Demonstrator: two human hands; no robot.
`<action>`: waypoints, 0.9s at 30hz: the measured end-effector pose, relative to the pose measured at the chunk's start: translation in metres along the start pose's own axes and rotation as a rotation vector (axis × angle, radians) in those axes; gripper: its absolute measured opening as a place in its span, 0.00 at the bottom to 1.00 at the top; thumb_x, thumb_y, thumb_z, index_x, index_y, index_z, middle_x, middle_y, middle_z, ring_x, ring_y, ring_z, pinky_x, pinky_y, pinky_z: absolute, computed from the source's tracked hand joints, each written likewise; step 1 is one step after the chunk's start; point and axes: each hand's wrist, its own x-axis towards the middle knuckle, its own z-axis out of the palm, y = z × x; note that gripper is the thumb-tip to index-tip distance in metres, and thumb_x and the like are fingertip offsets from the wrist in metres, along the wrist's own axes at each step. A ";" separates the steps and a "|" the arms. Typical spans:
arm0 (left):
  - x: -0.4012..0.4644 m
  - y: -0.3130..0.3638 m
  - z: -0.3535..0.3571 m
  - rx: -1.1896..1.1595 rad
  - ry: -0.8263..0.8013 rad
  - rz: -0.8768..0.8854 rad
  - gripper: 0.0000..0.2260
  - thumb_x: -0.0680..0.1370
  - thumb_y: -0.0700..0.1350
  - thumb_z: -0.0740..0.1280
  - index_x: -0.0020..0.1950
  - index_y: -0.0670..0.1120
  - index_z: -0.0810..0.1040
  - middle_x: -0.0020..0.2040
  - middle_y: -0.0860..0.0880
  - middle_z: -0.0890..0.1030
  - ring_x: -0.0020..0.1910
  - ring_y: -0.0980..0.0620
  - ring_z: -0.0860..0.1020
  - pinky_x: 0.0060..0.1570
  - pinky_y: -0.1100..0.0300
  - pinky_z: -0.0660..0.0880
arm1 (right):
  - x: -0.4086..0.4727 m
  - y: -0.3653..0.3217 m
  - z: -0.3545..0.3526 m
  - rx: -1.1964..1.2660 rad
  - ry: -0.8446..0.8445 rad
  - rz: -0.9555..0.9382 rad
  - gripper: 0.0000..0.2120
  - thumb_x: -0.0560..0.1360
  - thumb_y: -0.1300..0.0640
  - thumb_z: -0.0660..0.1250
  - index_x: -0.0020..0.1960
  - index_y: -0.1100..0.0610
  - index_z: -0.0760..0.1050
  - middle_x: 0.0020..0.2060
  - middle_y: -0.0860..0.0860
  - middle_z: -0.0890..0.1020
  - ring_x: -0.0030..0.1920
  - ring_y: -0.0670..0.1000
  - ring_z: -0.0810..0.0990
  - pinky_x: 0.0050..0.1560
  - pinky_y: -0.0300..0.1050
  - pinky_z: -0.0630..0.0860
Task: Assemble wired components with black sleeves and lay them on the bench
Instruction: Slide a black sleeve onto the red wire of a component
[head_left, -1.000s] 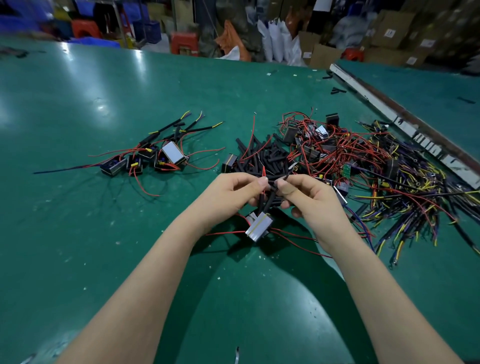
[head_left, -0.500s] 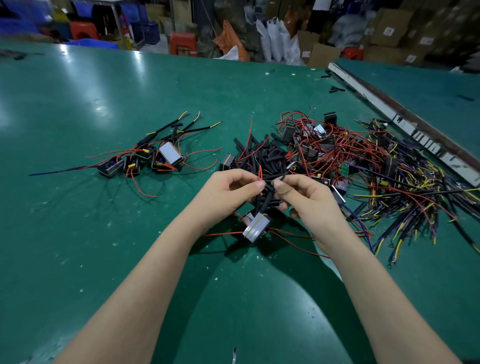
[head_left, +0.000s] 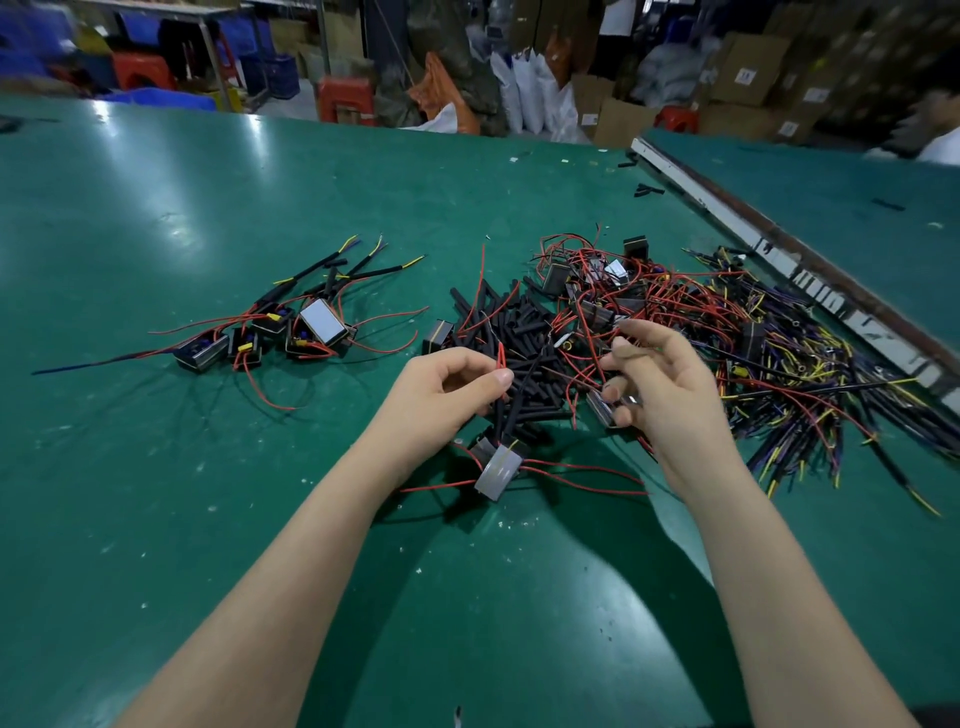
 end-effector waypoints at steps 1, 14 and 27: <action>0.000 0.000 0.000 -0.007 -0.001 0.000 0.05 0.75 0.44 0.70 0.39 0.50 0.81 0.33 0.53 0.80 0.30 0.61 0.74 0.34 0.71 0.71 | -0.001 -0.001 -0.004 -0.004 0.006 0.006 0.06 0.79 0.62 0.63 0.54 0.53 0.73 0.39 0.51 0.78 0.28 0.44 0.74 0.23 0.35 0.67; -0.005 0.008 0.010 -0.070 -0.026 0.077 0.04 0.76 0.38 0.68 0.41 0.41 0.79 0.30 0.56 0.81 0.28 0.64 0.74 0.32 0.74 0.69 | 0.003 -0.022 -0.125 -0.792 0.080 0.241 0.04 0.77 0.57 0.66 0.51 0.53 0.77 0.38 0.50 0.82 0.27 0.45 0.75 0.22 0.35 0.65; -0.010 0.008 0.019 -0.111 -0.061 0.089 0.03 0.76 0.39 0.68 0.43 0.43 0.80 0.34 0.54 0.84 0.30 0.64 0.76 0.33 0.74 0.69 | -0.006 0.002 -0.127 -1.272 0.197 0.426 0.18 0.75 0.54 0.64 0.62 0.59 0.66 0.45 0.61 0.80 0.43 0.58 0.81 0.41 0.48 0.78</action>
